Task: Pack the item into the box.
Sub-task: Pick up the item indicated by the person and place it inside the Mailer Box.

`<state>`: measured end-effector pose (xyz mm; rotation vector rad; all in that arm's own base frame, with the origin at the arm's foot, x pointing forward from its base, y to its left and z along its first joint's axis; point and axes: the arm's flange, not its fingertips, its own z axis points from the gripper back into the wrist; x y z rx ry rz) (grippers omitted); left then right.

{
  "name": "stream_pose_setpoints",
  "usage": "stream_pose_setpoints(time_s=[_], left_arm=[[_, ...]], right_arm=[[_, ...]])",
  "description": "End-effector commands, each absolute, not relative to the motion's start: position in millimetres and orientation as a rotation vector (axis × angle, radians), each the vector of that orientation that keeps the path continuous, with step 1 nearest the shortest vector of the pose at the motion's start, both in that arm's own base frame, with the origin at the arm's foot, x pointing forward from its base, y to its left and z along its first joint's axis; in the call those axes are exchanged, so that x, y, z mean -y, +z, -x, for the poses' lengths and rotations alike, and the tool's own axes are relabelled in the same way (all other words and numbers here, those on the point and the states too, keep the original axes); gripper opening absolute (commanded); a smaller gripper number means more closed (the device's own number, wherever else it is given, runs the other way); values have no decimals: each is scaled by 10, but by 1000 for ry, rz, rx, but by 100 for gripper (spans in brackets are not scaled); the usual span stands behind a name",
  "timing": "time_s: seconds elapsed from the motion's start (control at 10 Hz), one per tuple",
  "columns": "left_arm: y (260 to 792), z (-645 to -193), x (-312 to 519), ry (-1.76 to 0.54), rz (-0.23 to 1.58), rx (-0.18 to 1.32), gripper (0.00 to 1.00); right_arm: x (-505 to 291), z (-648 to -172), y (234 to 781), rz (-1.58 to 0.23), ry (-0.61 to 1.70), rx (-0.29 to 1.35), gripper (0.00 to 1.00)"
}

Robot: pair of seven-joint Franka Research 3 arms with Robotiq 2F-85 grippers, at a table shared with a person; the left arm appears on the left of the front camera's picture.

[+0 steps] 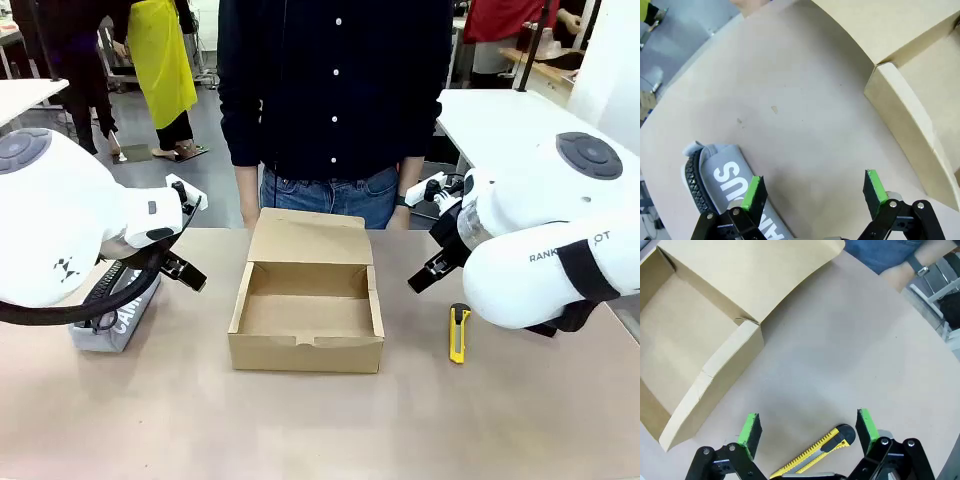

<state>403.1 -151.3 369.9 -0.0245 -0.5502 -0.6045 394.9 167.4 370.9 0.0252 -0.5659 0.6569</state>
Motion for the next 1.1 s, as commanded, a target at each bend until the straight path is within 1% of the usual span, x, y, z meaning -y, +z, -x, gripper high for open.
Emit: stream_pose_setpoints(time_s=[0.0, 1.0], left_arm=[[3701, -4031, 1514, -605, 25, 551, 100], [3701, -4031, 1514, -605, 25, 551, 100]], right_arm=[[-1674, -3949, 3709, -25, 657, 566, 100], [-1674, -3949, 3709, -25, 657, 566, 100]])
